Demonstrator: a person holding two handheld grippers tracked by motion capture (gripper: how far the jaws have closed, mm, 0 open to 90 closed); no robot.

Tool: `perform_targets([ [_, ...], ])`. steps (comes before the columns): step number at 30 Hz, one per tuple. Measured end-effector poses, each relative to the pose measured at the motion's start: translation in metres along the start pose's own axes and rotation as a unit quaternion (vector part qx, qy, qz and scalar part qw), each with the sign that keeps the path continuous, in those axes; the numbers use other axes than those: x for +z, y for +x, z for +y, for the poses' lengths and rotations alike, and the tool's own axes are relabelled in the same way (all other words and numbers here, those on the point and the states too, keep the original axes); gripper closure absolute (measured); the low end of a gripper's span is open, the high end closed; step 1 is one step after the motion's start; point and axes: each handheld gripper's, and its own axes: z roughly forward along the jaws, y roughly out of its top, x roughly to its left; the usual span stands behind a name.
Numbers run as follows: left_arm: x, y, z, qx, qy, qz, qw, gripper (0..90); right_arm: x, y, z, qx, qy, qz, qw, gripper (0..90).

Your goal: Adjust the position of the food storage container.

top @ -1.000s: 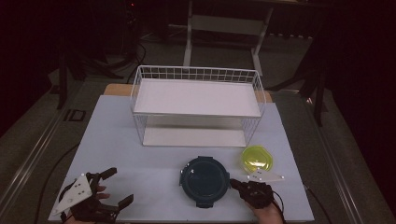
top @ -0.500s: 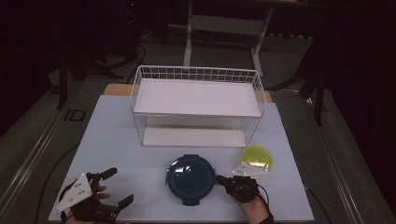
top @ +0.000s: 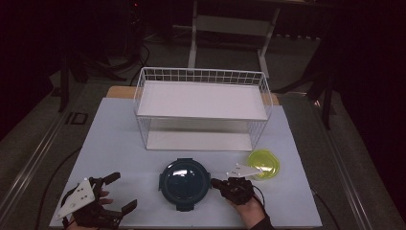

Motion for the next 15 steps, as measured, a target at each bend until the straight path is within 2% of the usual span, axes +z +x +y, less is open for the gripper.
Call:
perform_targets([
  [15,0.000,0.000,-0.001,0.002,0.004,-0.003,1.0000,0.0,0.019,0.013,0.012,-0.021,0.005,0.010,0.9997,90.0],
])
